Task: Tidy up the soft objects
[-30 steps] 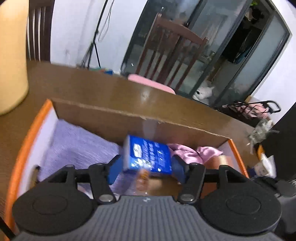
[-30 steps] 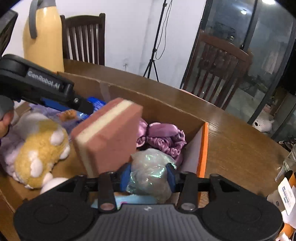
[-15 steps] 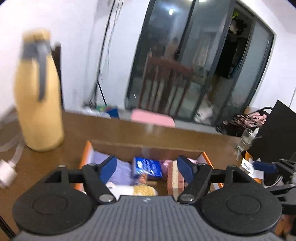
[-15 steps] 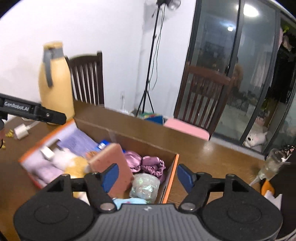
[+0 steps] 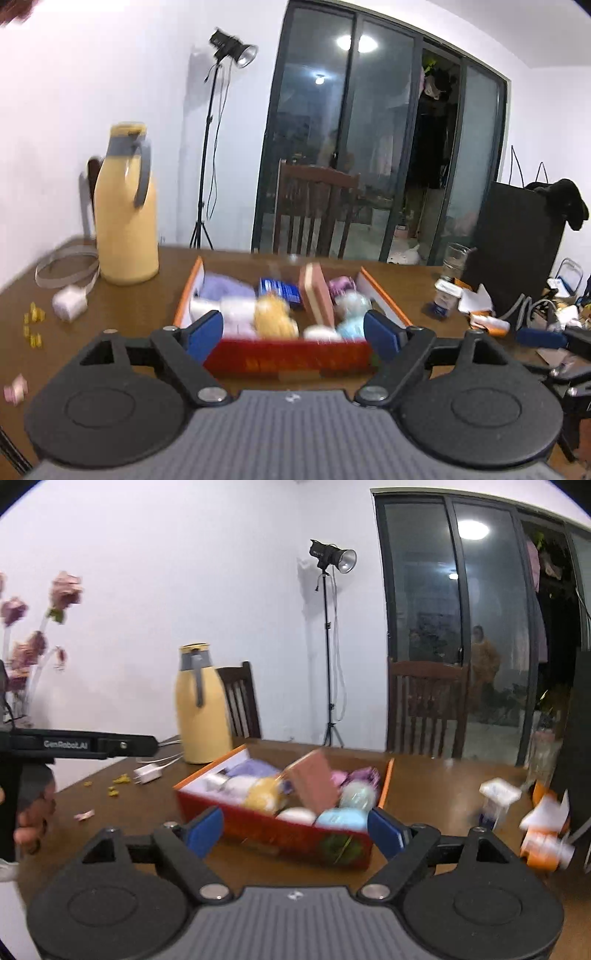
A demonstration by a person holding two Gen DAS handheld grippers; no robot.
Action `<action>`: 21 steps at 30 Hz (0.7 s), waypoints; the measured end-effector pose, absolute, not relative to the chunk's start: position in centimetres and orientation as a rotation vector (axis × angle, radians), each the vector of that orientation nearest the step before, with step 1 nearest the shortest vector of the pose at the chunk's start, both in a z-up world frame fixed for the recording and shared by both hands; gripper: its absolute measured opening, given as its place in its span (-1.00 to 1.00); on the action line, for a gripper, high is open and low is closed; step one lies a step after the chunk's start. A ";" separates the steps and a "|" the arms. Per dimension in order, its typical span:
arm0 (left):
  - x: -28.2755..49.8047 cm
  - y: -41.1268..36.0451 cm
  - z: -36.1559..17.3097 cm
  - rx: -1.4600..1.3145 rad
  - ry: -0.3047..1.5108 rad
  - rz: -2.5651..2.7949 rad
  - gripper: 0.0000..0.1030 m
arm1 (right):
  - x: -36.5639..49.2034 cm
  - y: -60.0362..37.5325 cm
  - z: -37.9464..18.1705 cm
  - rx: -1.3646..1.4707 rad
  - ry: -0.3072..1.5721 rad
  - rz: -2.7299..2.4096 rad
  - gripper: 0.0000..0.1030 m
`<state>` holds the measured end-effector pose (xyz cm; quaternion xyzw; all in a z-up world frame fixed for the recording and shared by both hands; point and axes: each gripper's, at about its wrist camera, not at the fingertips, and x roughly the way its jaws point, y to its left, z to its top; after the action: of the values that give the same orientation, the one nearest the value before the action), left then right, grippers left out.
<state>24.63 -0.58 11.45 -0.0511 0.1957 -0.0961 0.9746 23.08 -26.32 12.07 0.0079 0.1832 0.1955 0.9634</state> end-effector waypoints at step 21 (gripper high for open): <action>20.2 -0.4 4.1 -0.102 0.482 -0.232 0.72 | 19.0 -25.8 3.3 0.101 0.500 0.273 0.68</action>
<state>20.18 -0.41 4.10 -0.0502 0.2381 -0.1147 0.9631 19.00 -25.85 3.28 0.0498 0.2466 0.1345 0.9585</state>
